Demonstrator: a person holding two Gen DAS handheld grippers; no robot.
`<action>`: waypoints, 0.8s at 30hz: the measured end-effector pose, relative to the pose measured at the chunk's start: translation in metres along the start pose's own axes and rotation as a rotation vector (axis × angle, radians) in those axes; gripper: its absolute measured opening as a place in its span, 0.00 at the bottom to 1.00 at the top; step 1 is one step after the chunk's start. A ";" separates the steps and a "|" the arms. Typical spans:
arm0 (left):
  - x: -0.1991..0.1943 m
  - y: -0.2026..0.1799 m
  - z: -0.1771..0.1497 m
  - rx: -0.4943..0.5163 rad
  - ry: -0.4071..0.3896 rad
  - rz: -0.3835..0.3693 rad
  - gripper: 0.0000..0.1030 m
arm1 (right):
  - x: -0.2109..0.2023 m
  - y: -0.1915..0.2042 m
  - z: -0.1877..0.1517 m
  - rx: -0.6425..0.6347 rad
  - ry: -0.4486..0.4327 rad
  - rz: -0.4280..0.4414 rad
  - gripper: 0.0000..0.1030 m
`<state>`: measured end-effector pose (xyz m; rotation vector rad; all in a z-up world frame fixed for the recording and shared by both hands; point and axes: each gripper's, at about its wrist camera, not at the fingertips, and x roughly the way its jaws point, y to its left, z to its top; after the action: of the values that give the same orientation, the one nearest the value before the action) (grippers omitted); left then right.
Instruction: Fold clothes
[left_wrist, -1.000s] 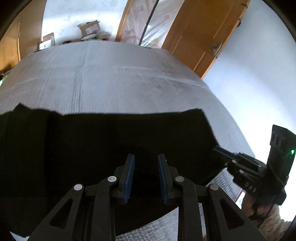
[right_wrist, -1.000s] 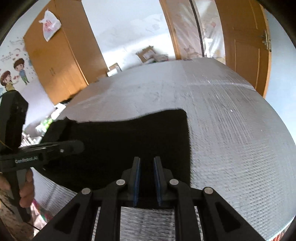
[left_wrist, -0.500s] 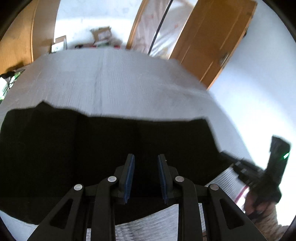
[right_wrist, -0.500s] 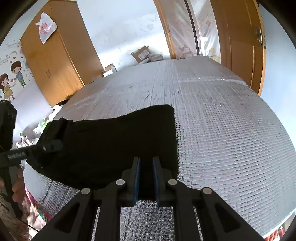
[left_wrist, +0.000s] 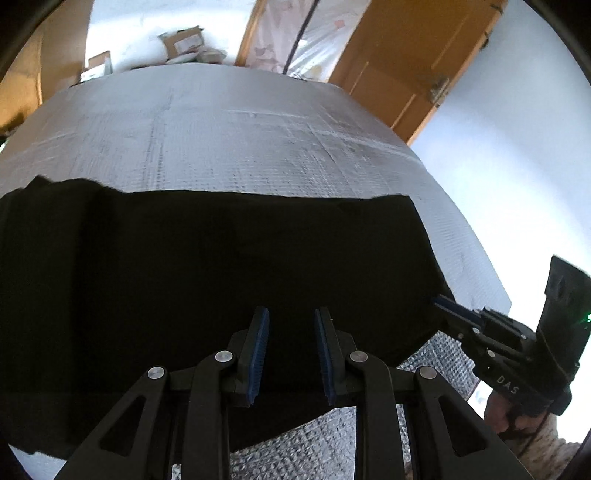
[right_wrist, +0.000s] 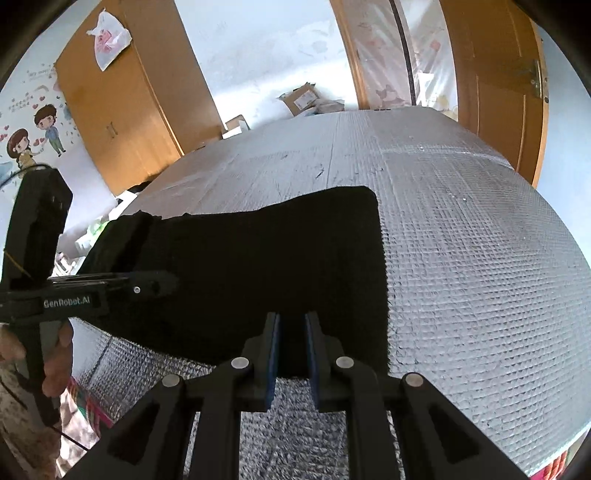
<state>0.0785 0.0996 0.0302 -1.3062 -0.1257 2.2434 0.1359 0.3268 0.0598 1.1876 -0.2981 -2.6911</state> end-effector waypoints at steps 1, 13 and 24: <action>-0.002 0.001 -0.001 0.001 -0.004 0.016 0.26 | -0.002 -0.001 -0.001 0.000 0.000 0.000 0.13; -0.013 0.008 0.000 -0.018 -0.041 0.049 0.26 | -0.033 -0.031 0.000 0.080 -0.063 -0.043 0.14; -0.029 0.019 0.005 -0.059 -0.081 0.044 0.26 | -0.019 -0.022 0.008 0.047 -0.062 -0.039 0.21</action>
<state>0.0783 0.0701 0.0488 -1.2599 -0.1959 2.3475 0.1403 0.3536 0.0732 1.1348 -0.3536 -2.7730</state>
